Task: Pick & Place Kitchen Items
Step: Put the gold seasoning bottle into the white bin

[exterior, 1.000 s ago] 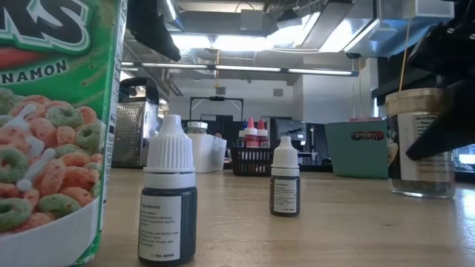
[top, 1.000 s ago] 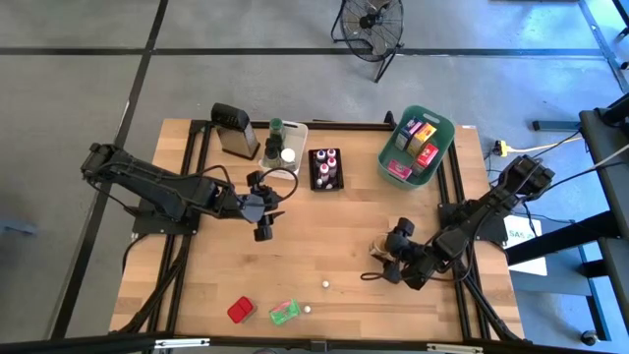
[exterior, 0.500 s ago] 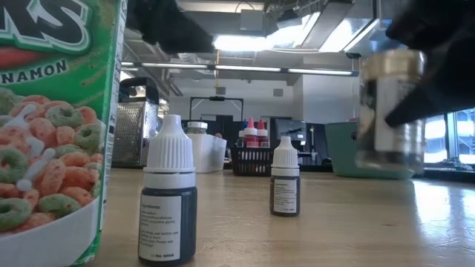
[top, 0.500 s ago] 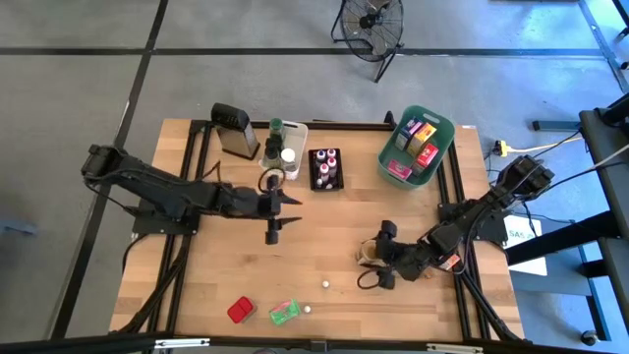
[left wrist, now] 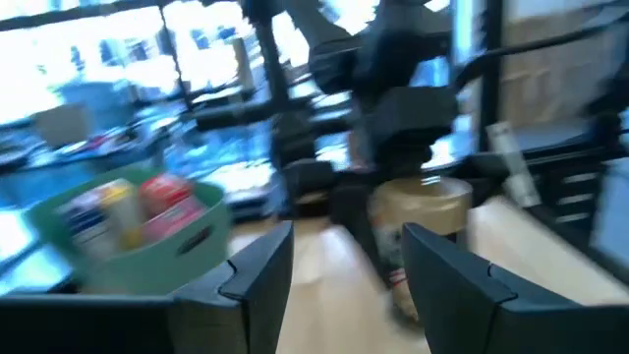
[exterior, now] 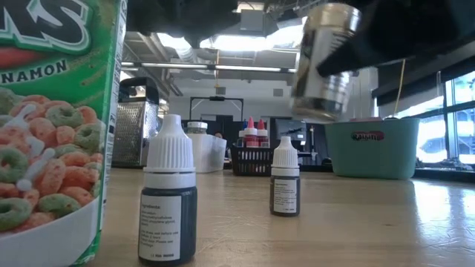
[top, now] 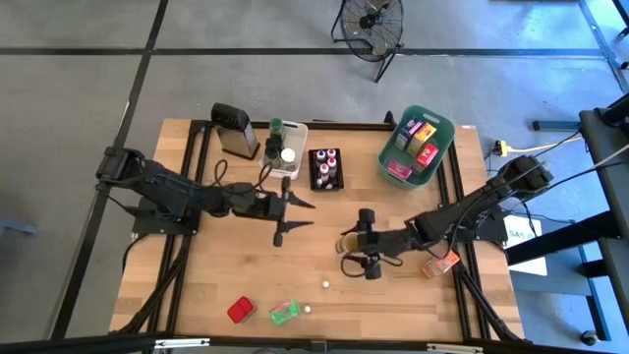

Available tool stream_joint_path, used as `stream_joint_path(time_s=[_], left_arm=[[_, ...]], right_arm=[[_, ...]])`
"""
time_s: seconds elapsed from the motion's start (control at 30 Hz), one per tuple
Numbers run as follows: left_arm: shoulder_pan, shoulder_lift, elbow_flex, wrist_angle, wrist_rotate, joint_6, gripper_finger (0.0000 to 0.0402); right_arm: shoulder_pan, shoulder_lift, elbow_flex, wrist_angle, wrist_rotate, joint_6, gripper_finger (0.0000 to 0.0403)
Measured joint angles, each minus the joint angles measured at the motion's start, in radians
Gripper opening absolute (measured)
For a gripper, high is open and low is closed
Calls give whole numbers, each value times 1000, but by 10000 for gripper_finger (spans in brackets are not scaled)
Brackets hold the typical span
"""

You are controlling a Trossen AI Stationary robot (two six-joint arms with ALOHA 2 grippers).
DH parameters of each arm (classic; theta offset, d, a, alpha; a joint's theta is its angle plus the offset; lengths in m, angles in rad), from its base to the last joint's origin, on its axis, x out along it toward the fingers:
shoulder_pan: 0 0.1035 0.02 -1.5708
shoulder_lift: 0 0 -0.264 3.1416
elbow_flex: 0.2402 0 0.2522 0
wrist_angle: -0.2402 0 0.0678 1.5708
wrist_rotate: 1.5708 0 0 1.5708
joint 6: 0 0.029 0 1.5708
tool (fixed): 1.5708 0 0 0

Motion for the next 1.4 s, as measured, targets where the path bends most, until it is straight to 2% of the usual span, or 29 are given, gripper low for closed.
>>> stream_joint_path(time_s=[0.13, 0.47, 0.63, 0.77, 0.87, 1.0, 1.17, 1.4], left_arm=[[3, 62, 0, 83, 99, 1, 184], [27, 92, 23, 90, 107, 0, 185], [57, 92, 39, 79, 238, -30, 185], [76, 92, 39, 79, 287, -86, 189], [82, 92, 39, 79, 289, -104, 212], [72, 92, 39, 79, 289, -104, 265], [40, 92, 44, 83, 277, 4, 329], [11, 118, 114, 74, 230, 20, 357]], right_arm=[[-44, 0, 28, 0, -70, -60, 285], [-82, 0, 38, 1, -95, -98, 285], [-90, 0, 38, 2, -115, -98, 285], [-90, 0, 38, 3, -115, -98, 285], [-90, 0, 38, 3, -115, -98, 285], [-90, 0, 38, 4, -115, -98, 285], [-98, 0, 38, 10, -115, -101, 285], [-111, 0, 39, 41, -141, -125, 285]])
